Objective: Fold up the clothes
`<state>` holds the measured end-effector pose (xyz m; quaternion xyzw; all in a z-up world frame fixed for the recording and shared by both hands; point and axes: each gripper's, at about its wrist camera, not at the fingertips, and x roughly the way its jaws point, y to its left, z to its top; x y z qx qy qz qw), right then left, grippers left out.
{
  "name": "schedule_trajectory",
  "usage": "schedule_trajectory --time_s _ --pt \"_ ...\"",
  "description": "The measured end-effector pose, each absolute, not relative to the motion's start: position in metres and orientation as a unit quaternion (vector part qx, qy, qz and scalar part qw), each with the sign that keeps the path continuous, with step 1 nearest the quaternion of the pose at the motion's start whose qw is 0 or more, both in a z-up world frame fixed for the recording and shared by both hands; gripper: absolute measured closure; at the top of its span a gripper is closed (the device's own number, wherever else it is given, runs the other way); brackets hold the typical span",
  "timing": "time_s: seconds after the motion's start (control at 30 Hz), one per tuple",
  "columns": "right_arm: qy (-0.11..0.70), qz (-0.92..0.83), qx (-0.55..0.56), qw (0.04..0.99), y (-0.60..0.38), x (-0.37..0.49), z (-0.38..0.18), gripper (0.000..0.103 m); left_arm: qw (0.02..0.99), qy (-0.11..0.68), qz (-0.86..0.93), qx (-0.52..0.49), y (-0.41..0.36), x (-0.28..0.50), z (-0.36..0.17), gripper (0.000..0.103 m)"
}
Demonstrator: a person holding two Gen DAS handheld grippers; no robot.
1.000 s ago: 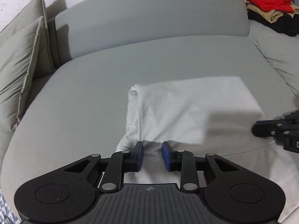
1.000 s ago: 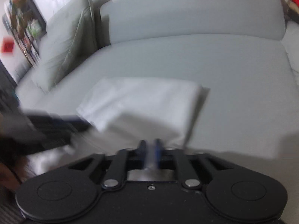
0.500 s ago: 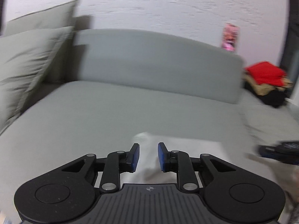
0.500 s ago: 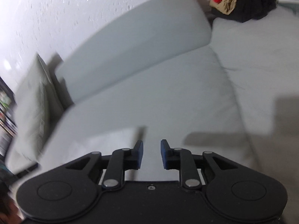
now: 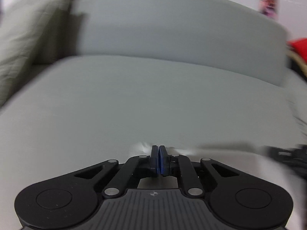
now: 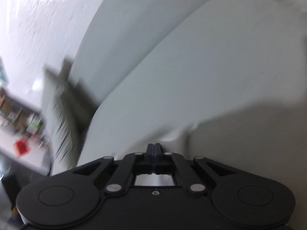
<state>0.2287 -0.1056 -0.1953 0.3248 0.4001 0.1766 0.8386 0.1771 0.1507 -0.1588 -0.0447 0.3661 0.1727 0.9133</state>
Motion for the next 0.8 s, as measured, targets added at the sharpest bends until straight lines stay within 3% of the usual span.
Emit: schedule_trajectory --time_s 0.13,0.27,0.33,0.47,0.6,0.7,0.8 --pt "0.381 0.095 0.341 0.854 -0.138 0.223 -0.186 0.103 0.91 0.331 0.25 -0.017 0.154 0.158 -0.139 0.094" --pt "0.368 0.083 0.323 0.868 -0.143 0.198 -0.157 0.093 0.932 0.304 0.193 -0.025 0.142 0.116 -0.111 0.076" --pt "0.367 0.126 0.301 0.871 -0.136 0.18 -0.138 0.085 0.938 0.307 0.157 -0.027 0.128 0.098 -0.108 0.075" --pt "0.367 0.209 0.207 0.883 -0.101 0.132 -0.121 0.08 0.936 0.34 0.094 -0.001 0.099 0.071 -0.119 0.075" --pt "0.398 0.253 0.055 0.88 -0.051 0.097 -0.137 0.081 0.902 0.398 0.119 0.121 0.074 0.079 -0.155 0.069" --pt "0.368 0.243 -0.082 0.894 -0.036 0.071 -0.134 0.081 0.893 0.413 0.142 0.11 0.091 0.06 -0.147 0.069" --pt "0.406 0.208 -0.057 0.888 -0.068 0.057 -0.123 0.081 0.888 0.424 0.165 0.066 0.112 0.026 -0.137 0.07"
